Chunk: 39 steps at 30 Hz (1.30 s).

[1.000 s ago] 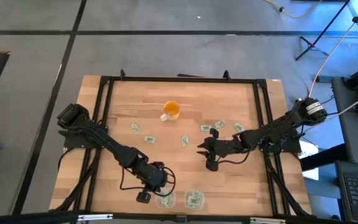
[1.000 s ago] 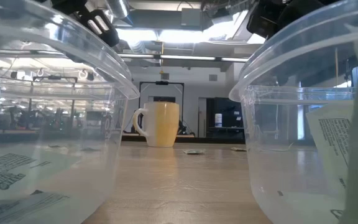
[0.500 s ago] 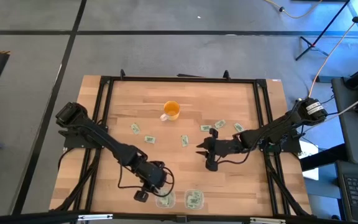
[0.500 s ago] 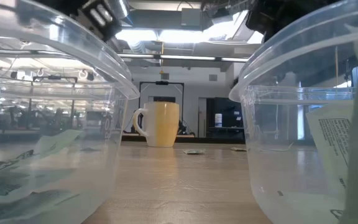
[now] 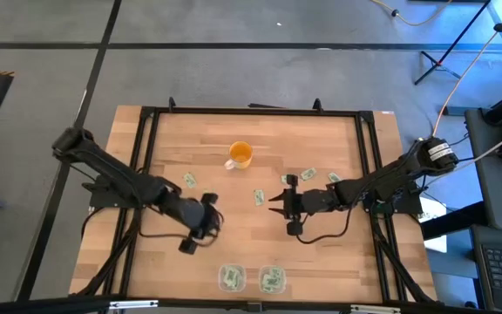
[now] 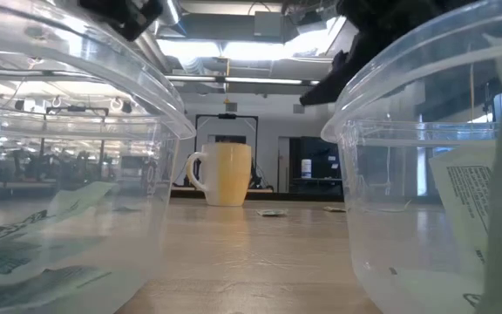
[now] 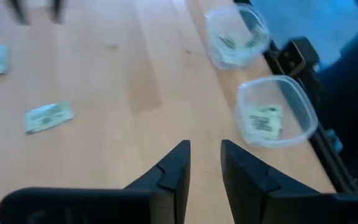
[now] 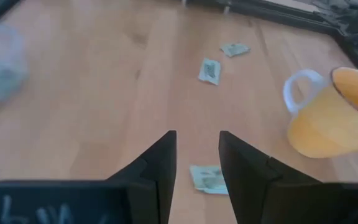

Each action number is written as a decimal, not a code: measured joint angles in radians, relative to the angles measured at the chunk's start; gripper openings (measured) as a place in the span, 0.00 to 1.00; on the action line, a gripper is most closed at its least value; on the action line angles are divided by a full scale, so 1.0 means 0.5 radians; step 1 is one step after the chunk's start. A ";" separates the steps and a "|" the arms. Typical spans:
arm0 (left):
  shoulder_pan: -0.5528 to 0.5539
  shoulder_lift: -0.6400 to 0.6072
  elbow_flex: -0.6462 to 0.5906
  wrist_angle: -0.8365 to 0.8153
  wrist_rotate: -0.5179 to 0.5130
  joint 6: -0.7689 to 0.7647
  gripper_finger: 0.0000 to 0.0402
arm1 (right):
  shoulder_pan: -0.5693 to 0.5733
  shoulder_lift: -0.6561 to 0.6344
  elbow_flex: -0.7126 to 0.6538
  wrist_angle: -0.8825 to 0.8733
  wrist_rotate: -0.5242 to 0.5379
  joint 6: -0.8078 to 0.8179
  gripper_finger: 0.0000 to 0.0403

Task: Pick and place items into bin
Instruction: Put the green stevia packet into the right transparent bin

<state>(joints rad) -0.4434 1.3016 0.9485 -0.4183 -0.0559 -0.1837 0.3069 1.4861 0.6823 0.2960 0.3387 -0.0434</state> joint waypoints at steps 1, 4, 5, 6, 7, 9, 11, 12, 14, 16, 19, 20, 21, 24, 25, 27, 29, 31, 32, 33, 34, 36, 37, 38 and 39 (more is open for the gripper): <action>0.026 -0.072 -0.079 0.059 0.013 -0.001 0.21 | -0.013 0.016 0.000 0.005 0.000 -0.050 0.31; 0.115 -0.285 -0.322 0.294 0.088 0.007 0.21 | -0.053 0.076 0.000 0.016 0.000 -0.199 0.31; 0.146 -0.357 -0.403 0.367 0.104 0.009 0.21 | -0.067 0.105 0.000 0.019 0.000 -0.242 0.31; 0.176 -0.424 -0.485 0.433 0.112 0.009 0.21 | -0.081 0.137 0.000 0.023 0.000 -0.269 0.31; 0.204 -0.487 -0.561 0.505 0.116 0.010 0.21 | -0.095 0.174 0.000 0.038 0.000 -0.295 0.31; 0.255 -0.619 -0.711 0.608 0.115 0.011 0.21 | -0.122 0.254 0.016 0.060 0.000 -0.329 0.31; 0.300 -0.723 -0.841 0.735 0.113 0.013 0.21 | -0.137 0.348 0.049 0.057 0.001 -0.358 0.31; 0.321 -0.777 -0.901 0.776 0.114 0.014 0.21 | -0.144 0.403 0.079 0.054 0.001 -0.389 0.31; 0.359 -0.861 -1.009 0.861 0.108 0.011 0.21 | -0.150 0.505 0.151 0.053 0.000 -0.460 0.31; 0.396 -0.934 -1.093 0.906 0.101 0.007 0.21 | -0.150 0.615 0.242 0.037 0.000 -0.544 0.31; 0.442 -1.004 -1.180 0.942 0.099 -0.028 0.21 | -0.150 0.753 0.384 -0.142 0.000 -0.617 0.31; 0.454 -1.027 -1.201 0.938 0.099 -0.046 0.21 | -0.150 0.789 0.435 -0.239 -0.001 -0.616 0.31; 0.463 -1.039 -1.216 0.941 0.098 -0.061 0.21 | -0.150 0.816 0.482 -0.348 0.000 -0.610 0.31; 0.479 -1.063 -1.259 0.941 0.098 -0.083 0.21 | -0.149 0.874 0.614 -0.626 0.032 -0.553 0.31; 0.479 -1.064 -1.266 0.941 0.097 -0.084 0.21 | -0.148 0.882 0.648 -0.698 0.055 -0.548 0.31; 0.482 -1.065 -1.279 0.947 0.096 -0.084 0.21 | -0.147 0.897 0.700 -0.806 0.105 -0.546 0.31; 0.482 -1.064 -1.290 0.945 0.095 -0.083 0.21 | -0.147 0.902 0.731 -0.873 0.148 -0.546 0.30; 0.482 -1.064 -1.293 0.950 0.094 -0.083 0.21 | -0.148 0.903 0.750 -0.925 0.160 -0.557 0.29; 0.482 -1.064 -1.294 0.949 0.094 -0.083 0.21 | -0.148 0.903 0.754 -0.939 0.164 -0.560 0.28; 0.482 -1.064 -1.294 0.950 0.094 -0.083 0.21 | -0.149 0.903 0.754 -0.955 0.165 -0.561 0.27; 0.482 -1.064 -1.294 0.950 0.095 -0.083 0.21 | -0.152 0.903 0.754 -0.977 0.165 -0.561 0.26; 0.482 -1.064 -1.294 0.949 0.095 -0.082 0.21 | -0.152 0.902 0.756 -1.020 0.154 -0.562 0.24; 0.482 -1.064 -1.294 0.950 0.095 -0.082 0.21 | -0.152 0.902 0.757 -1.028 0.143 -0.564 0.23; 0.481 -1.064 -1.294 0.950 0.095 -0.081 0.21 | -0.152 0.902 0.757 -1.029 0.131 -0.565 0.22; 0.482 -1.064 -1.294 0.950 0.095 -0.081 0.21 | -0.152 0.902 0.757 -1.028 0.123 -0.570 0.22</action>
<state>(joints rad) -0.2024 0.7696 0.3016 0.0566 -0.0086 -0.2241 0.2310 1.9369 1.0607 -0.2180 0.4000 -0.3283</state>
